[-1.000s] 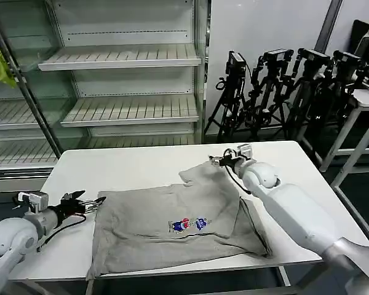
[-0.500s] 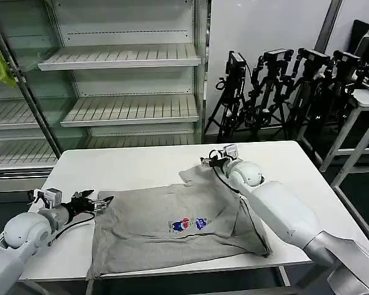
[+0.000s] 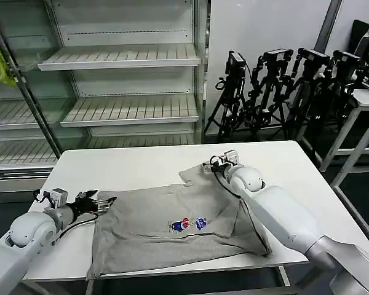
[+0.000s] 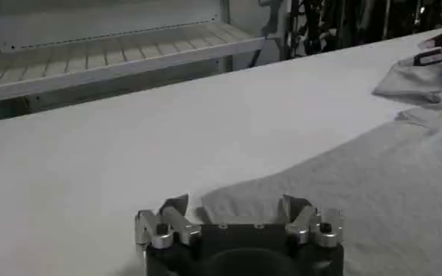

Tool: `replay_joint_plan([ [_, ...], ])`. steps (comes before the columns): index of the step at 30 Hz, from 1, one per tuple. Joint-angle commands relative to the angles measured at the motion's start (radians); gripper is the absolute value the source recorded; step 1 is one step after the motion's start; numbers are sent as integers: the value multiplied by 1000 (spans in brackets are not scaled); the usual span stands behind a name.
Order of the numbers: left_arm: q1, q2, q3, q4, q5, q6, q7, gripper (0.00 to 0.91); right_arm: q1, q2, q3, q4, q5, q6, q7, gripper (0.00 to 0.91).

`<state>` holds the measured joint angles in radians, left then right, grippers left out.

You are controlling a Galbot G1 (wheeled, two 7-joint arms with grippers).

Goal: Fold and organize the clothes.

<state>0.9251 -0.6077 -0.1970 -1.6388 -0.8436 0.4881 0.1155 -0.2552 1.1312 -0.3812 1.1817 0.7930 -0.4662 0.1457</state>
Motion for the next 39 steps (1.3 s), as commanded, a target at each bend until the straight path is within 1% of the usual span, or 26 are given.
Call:
replay_joint_plan([
  [1,-4,8,3,-1,9,-1,1,302,-10,0,3,9,-3,-4,0,453],
  [2,-2,10,2,-3,10,-1,1,222,-11,-1,3,11,-4,-4,0,383],
  [3,2,11,-1,-7,9,-2,2,171,-13,-3,3,15,-4,-5,-1,322],
  [4,5,13,-3,-8,9,-2,3,151,-15,-5,3,17,-4,-5,-1,302],
  [5,5,14,-4,-9,10,-2,3,121,-15,-7,4,19,-4,-5,-2,252],
  [7,9,16,-7,-12,10,-3,3,101,-17,-10,5,23,-4,-5,-3,191],
  [8,9,17,-8,-12,10,-3,4,81,-18,-11,6,24,-4,-5,-4,111],
  [9,10,19,-8,-13,12,-4,4,71,-19,-13,8,26,-4,-5,-4,71],
  [11,11,21,-9,-15,11,-4,4,60,-21,-15,10,27,-5,-5,-5,10],
  [14,11,22,-8,-17,12,-4,4,40,-25,-18,14,29,-8,-3,-6,0],
  [25,30,22,-15,-34,26,-10,13,40,-41,-33,26,51,-17,4,-10,0],
  [30,45,27,-28,-43,28,-13,13,40,-42,-40,29,62,-18,4,-2,0],
  [31,48,28,-31,-44,29,-13,13,40,-42,-40,29,64,-18,3,2,756],
  [32,55,29,-35,-47,31,-14,14,40,-42,-42,33,67,-18,1,6,907],
  [39,75,37,-53,-60,32,-16,15,40,-47,-44,36,65,-31,2,10,907],
])
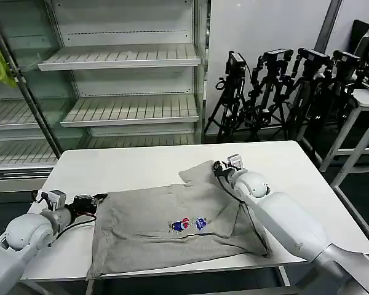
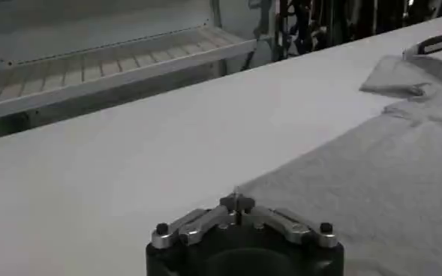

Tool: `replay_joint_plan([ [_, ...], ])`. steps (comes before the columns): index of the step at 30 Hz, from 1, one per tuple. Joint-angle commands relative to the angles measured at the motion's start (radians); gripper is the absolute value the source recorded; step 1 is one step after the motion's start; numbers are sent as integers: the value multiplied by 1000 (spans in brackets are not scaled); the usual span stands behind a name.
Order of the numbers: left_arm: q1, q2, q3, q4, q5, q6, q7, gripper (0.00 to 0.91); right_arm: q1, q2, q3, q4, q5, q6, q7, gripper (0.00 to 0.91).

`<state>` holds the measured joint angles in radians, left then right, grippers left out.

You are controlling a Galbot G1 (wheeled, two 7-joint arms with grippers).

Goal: Fold and organize the clothes.

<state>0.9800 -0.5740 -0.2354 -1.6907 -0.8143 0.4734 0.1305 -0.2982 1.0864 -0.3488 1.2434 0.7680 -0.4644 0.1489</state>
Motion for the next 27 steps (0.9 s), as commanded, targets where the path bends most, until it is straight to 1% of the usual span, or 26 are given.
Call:
replay_joint_plan([
  [1,23,4,-16,-9,3,-1,0,40,-7,2,5,2,-9,0,8,907],
  [15,76,17,-60,-39,11,-2,0,40,-25,1,10,13,-19,-5,1,907],
  [16,78,19,-62,-42,11,-2,1,40,-28,2,11,15,-21,-5,0,867],
  [17,82,20,-64,-44,11,-3,1,40,-29,2,11,16,-22,-6,-1,806],
  [18,85,21,-66,-45,12,-3,0,40,-32,3,11,20,-23,-7,-2,776],
  [19,88,22,-69,-49,11,-2,1,40,-34,3,11,22,-24,-8,-2,776],
  [20,90,22,-70,-51,11,-2,0,40,-36,3,10,24,-23,-10,-2,645],
  [21,92,22,-72,-53,12,-2,0,40,-37,3,9,25,-23,-11,-2,595],
  [23,97,22,-76,-58,11,-2,0,40,-40,4,7,28,-24,-13,-1,584],
  [27,109,22,-87,-62,12,-3,1,40,-44,7,9,31,-23,-18,1,534],
])
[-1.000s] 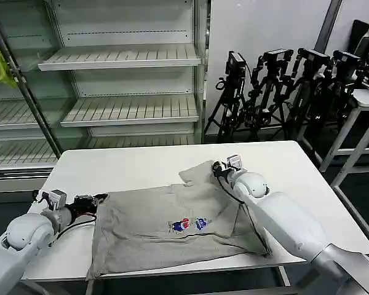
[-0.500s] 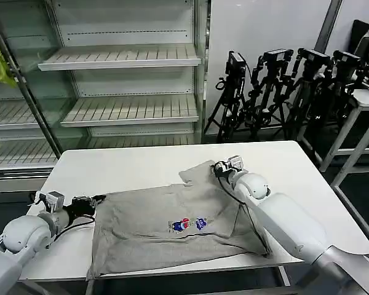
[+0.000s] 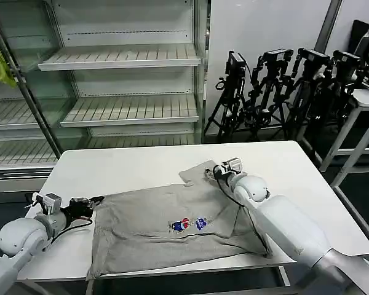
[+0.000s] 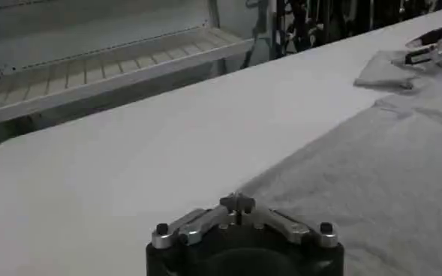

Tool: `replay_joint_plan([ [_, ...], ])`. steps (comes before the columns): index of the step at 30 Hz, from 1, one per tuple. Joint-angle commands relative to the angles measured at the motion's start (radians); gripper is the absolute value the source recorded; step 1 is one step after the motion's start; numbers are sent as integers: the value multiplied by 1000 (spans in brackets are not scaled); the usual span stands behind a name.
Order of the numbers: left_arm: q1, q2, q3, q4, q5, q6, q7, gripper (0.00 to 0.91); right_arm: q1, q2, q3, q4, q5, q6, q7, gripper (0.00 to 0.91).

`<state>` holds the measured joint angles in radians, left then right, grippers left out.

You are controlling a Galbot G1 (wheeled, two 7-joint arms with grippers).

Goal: Fold and organize the clothes.

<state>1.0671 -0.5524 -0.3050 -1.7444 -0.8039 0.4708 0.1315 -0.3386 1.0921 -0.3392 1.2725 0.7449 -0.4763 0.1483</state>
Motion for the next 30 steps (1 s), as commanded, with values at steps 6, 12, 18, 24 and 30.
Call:
replay_joint_plan([
  [6,41,-4,-31,-8,7,-7,4,40,-11,1,1,4,-2,-6,2,363],
  [12,38,-10,-25,-3,14,-12,5,40,-15,1,5,2,-5,-2,1,111],
  [18,31,-12,-19,1,16,-18,6,40,-12,-5,5,3,-7,6,-2,0],
  [24,29,-11,-21,-2,16,-26,8,40,-7,-12,4,9,-5,14,-6,0],
  [30,34,-6,-37,-19,17,-29,6,40,-5,-20,17,31,-4,32,-7,0],
])
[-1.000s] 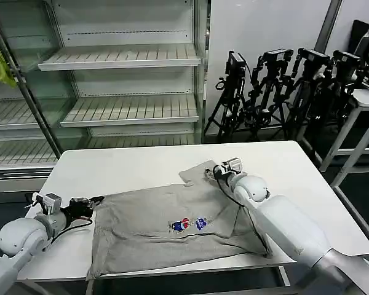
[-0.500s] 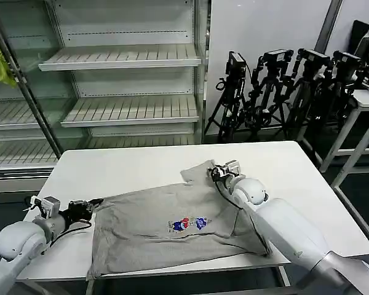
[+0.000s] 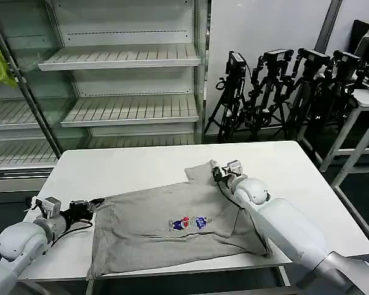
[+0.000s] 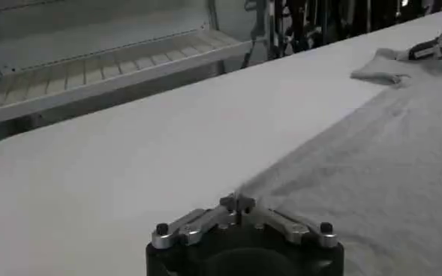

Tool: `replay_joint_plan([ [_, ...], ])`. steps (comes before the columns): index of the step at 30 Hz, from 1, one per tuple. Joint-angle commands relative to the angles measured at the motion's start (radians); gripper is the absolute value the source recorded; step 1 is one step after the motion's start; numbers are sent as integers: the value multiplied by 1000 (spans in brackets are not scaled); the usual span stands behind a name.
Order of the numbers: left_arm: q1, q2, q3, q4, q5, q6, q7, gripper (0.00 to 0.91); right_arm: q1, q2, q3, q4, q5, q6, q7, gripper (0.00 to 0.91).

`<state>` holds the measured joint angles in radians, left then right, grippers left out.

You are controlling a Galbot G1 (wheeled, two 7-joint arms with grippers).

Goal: Fold and organize the clothes.

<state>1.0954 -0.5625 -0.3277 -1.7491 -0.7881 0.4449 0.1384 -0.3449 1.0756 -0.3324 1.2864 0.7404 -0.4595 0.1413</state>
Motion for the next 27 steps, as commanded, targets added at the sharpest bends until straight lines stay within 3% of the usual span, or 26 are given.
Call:
replay_joint_plan([
  [1,7,6,-18,-19,2,-4,-1,40,1,-6,16,24,3,19,1,0],
  [9,52,9,-71,-56,5,-11,2,40,-14,-57,47,102,24,44,1,0],
  [18,168,37,-198,-120,5,-24,11,40,-86,-183,108,249,66,47,-1,0],
  [27,290,50,-295,-212,6,-23,14,40,-307,-289,253,443,90,45,-4,0],
])
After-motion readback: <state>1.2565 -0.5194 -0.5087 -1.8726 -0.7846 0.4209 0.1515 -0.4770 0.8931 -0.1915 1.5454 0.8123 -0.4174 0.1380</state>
